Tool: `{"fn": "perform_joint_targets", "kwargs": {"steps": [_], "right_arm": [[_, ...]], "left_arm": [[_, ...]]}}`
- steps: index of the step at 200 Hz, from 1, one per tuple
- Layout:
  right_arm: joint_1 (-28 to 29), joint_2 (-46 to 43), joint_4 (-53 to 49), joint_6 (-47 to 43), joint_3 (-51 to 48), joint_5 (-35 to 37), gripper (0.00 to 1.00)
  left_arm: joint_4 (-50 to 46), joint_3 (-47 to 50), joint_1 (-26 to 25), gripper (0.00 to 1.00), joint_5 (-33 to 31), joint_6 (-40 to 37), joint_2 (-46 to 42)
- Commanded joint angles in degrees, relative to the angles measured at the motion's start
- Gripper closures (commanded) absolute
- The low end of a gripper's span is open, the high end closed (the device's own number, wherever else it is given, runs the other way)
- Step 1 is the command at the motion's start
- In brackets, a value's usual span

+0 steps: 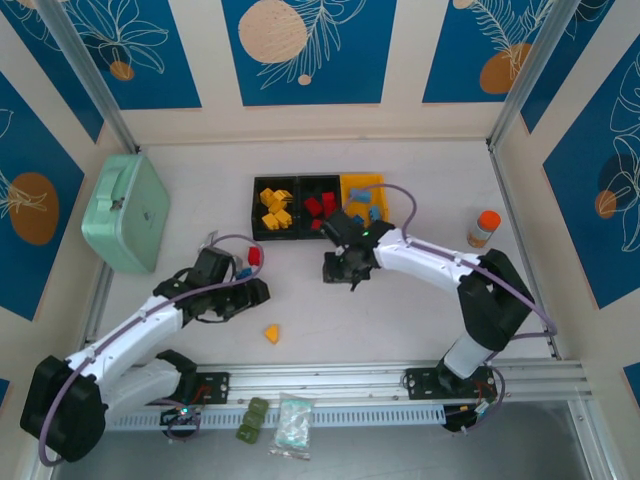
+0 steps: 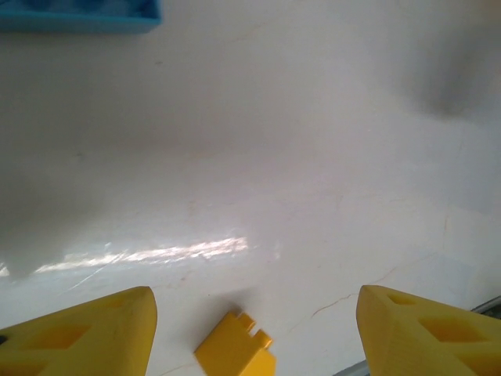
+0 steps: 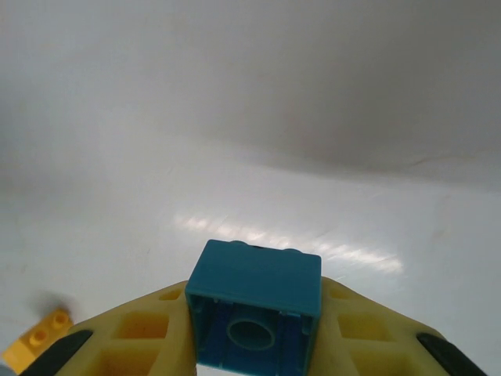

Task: Sort the legos into containers by color
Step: Pick up the lego from the bottom-center of the table, then place the lego in the container.

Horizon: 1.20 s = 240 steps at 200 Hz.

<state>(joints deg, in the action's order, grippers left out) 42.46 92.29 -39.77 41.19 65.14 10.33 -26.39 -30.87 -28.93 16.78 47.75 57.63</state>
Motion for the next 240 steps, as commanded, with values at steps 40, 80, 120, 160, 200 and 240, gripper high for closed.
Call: {"fn": "perform_joint_targets", "kwargs": {"steps": [40, 80, 120, 160, 200, 240], "right_arm": [[-13.1, 1.5, -0.4, -6.6, 8.8, -0.6, 0.71], [-18.1, 8.4, -0.3, -7.0, 17.5, -1.4, 0.71], [-21.6, 17.0, -2.1, -6.6, 26.8, -2.0, 0.7], [-23.1, 23.2, -3.7, -5.4, 32.8, -3.4, 0.67], [-22.7, 26.6, -5.4, -5.2, 36.4, -3.5, 0.63], [-22.3, 25.7, -6.2, -5.3, 36.9, -2.9, 0.5]], "left_arm": [[6.8, -7.9, -7.5, 0.32, -0.8, 0.7, 9.3], [7.8, -10.2, -10.3, 0.32, -1.8, 1.0, 12.6], [6.8, -10.2, -11.1, 0.32, -2.9, 1.1, 11.9], [4.0, -9.3, -11.1, 0.32, -4.9, 0.9, 9.3], [2.3, -7.4, -11.1, 0.32, -5.9, 1.4, 6.9], [1.2, -6.3, -11.1, 0.32, -6.8, 2.0, 4.9]]}}
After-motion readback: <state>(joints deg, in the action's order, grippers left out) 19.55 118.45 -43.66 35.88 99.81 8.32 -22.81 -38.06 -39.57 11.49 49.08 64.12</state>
